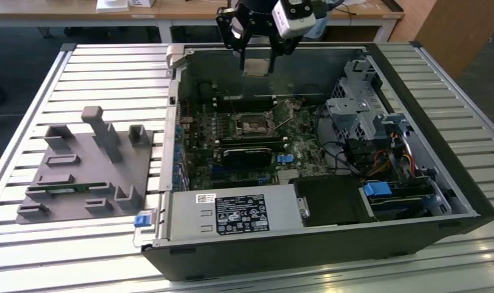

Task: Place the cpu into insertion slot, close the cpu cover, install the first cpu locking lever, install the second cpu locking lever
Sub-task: 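Place the cpu into insertion slot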

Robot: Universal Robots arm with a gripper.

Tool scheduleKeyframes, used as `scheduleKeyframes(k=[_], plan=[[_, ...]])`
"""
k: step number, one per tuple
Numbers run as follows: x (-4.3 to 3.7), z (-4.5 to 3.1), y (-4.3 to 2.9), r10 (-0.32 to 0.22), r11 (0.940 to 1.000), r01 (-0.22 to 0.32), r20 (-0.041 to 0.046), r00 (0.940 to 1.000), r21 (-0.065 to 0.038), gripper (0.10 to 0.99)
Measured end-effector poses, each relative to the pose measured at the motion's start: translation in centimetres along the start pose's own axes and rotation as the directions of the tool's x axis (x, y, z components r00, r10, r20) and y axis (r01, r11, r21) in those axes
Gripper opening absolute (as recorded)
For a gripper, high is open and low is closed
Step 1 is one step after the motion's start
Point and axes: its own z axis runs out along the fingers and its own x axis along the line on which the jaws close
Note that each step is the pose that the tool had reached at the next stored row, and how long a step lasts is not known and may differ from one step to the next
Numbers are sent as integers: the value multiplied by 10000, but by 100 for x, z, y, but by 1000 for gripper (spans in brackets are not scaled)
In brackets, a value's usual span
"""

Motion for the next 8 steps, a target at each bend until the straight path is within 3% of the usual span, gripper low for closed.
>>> scheduleKeyframes(k=[8], plan=[[0,6,-1,271,9996,-271,24,9996,-6,541]])
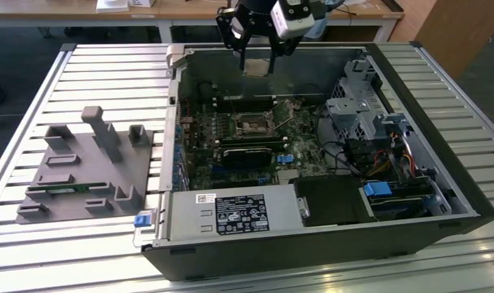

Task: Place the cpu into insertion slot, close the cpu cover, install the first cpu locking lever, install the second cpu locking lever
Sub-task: 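Place the cpu into insertion slot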

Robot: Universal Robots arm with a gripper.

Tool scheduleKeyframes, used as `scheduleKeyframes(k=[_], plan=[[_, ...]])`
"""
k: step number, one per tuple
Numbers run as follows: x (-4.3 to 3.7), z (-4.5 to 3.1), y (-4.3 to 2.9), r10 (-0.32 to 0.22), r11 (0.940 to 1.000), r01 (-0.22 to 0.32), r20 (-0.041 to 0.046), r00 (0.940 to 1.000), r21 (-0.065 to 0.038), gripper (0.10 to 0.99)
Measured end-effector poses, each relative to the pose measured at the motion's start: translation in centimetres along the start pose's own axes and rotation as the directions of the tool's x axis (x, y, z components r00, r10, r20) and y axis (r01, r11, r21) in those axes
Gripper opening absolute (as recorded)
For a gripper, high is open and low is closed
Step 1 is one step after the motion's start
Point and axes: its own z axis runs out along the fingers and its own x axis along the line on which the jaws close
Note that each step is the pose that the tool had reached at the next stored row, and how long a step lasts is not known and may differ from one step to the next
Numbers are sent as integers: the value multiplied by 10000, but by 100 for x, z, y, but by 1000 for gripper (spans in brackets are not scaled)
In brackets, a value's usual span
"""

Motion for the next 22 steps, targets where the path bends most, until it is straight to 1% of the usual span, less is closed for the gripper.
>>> scheduleKeyframes(k=[22], plan=[[1,21,-2,628,9980,-628,56,9980,-14,541]])
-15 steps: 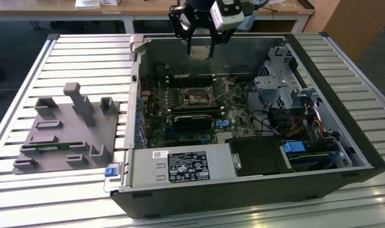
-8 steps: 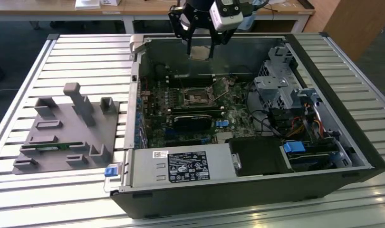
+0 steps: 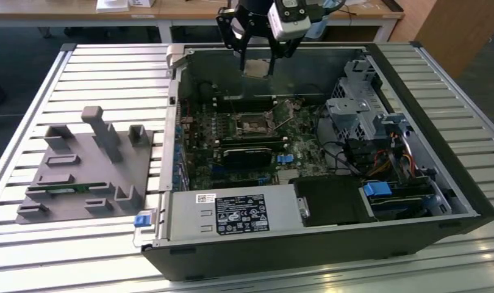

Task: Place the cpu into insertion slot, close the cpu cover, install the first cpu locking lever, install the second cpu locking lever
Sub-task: 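Place the cpu into insertion slot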

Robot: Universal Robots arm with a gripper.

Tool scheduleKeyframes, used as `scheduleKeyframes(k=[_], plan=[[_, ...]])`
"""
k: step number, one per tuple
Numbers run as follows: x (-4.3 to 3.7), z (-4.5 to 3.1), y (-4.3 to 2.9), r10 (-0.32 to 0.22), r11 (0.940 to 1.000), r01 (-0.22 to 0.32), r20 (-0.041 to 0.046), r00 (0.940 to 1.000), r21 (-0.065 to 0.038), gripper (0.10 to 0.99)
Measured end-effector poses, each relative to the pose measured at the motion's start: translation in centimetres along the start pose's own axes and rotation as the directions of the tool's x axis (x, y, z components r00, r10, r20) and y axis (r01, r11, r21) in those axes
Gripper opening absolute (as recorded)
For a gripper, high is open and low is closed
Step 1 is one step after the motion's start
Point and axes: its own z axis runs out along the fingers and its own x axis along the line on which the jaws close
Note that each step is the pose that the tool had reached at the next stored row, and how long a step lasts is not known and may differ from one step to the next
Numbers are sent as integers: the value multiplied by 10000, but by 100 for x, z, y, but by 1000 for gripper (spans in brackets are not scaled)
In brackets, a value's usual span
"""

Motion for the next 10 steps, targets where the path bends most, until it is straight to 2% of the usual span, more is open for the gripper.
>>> scheduleKeyframes(k=[10], plan=[[0,9,-1,321,9995,-321,29,9995,-6,541]])
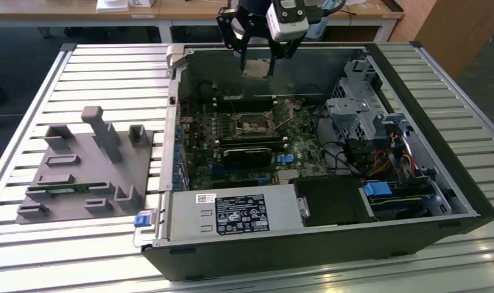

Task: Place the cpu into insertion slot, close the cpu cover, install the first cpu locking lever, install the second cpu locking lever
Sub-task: 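Place the cpu into insertion slot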

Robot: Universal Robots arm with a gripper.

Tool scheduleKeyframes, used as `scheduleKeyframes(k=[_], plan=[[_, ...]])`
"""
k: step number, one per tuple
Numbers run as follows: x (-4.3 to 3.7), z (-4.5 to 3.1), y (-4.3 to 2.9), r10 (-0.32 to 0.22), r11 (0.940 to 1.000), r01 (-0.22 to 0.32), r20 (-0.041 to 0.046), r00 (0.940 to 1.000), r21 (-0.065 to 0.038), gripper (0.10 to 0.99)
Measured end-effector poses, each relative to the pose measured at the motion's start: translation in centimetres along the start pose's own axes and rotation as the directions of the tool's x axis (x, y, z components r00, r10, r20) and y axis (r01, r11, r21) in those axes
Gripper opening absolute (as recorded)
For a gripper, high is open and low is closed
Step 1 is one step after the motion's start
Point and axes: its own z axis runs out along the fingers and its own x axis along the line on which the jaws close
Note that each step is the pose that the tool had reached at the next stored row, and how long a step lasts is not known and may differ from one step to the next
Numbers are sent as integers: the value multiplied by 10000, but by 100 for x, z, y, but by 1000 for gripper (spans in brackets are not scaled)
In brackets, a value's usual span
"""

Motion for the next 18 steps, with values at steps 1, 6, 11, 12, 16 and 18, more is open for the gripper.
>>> scheduleKeyframes(k=[1,6,11,12,16,18], plan=[[0,1,0,32,10000,-32,3,10000,-1,541],[0,5,0,185,9998,-185,16,9998,-4,541],[0,10,-1,330,9995,-330,30,9994,-7,541],[0,10,-1,364,9993,-364,33,9993,-8,541],[0,15,-1,536,9986,-536,49,9986,-12,541],[0,18,-2,652,9979,-652,59,9979,-15,541]])
